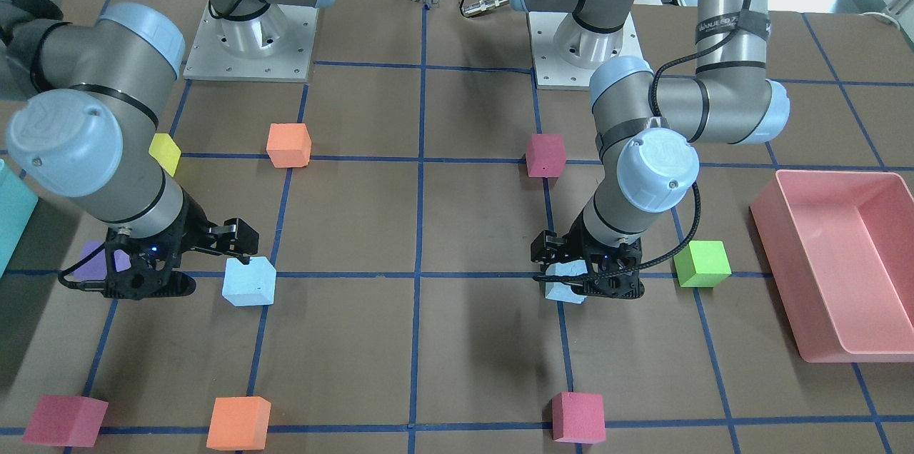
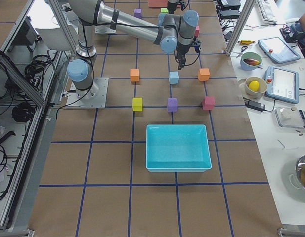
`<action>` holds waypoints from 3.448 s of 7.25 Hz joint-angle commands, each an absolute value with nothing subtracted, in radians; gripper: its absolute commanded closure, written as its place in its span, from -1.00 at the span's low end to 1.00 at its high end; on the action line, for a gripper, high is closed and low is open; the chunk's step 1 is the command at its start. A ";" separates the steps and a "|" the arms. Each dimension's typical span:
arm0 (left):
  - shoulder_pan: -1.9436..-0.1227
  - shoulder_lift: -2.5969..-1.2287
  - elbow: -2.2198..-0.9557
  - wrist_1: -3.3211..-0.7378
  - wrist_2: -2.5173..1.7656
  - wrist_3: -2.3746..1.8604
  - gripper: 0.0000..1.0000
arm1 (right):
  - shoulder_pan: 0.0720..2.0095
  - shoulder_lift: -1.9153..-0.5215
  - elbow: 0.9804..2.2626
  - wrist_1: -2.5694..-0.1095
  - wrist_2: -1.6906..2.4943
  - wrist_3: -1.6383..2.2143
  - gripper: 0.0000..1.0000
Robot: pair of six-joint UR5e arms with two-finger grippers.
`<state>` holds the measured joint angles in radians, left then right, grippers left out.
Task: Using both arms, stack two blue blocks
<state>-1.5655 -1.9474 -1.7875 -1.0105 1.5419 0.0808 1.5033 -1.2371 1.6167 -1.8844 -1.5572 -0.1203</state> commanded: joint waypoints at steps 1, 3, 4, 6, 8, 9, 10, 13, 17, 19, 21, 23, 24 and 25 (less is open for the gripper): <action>-1.578 -1.989 -1.804 -0.982 1.548 0.087 -1.00 | 1.503 -1.203 1.711 -2.021 -1.552 -0.133 -1.00; -1.580 -1.991 -1.821 -0.980 1.554 0.141 -0.91 | 1.503 -1.164 1.749 -2.085 -1.552 -0.137 -1.00; -1.580 -1.996 -1.818 -0.979 1.554 0.152 -0.73 | 1.503 -1.149 1.747 -2.101 -1.551 -0.138 -1.00; -1.578 -1.996 -1.813 -0.977 1.562 0.152 -0.54 | 1.503 -1.112 1.752 -2.114 -1.551 -0.138 -0.71; -1.575 -2.006 -1.802 -0.979 1.577 0.155 -0.56 | 1.503 -1.103 1.750 -2.122 -1.554 -0.178 0.99; -1.571 -2.011 -1.801 -0.935 1.575 0.155 -0.62 | 1.508 -1.117 1.737 -2.114 -1.555 -0.170 1.00; -1.572 -2.026 -1.798 -0.905 1.571 0.132 -0.63 | 1.526 -1.141 1.702 -2.099 -1.555 -0.161 1.00; -1.574 -2.030 -1.799 -0.905 1.575 0.080 -0.63 | 1.647 -1.117 1.467 -1.907 -1.528 0.030 1.00; -1.580 -2.017 -1.813 -0.919 1.571 0.020 -0.63 | 1.816 -0.910 1.257 -1.917 -1.491 0.308 1.00; -1.585 -2.004 -1.825 -0.937 1.571 0.018 -0.62 | 1.854 -0.856 1.233 -1.952 -1.493 0.311 1.00; -1.583 -2.013 -1.829 -0.937 1.568 0.018 0.00 | 1.861 -0.832 1.232 -1.976 -1.491 0.310 1.00; -1.578 -2.003 -1.815 -0.946 1.572 0.018 0.36 | 1.862 -0.812 1.232 -1.996 -1.490 0.307 1.00; -1.578 -2.005 -1.804 -0.948 1.568 0.018 0.67 | 1.864 -0.805 1.232 -1.997 -1.491 0.308 0.63; -1.578 -2.009 -1.789 -0.948 1.563 0.017 0.76 | 1.864 -0.805 1.235 -1.999 -1.491 0.308 -0.68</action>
<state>-1.5791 -2.0065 -1.8049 -0.9464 1.5677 0.0180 1.8629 -0.8088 1.2326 -1.9955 -1.4907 0.3080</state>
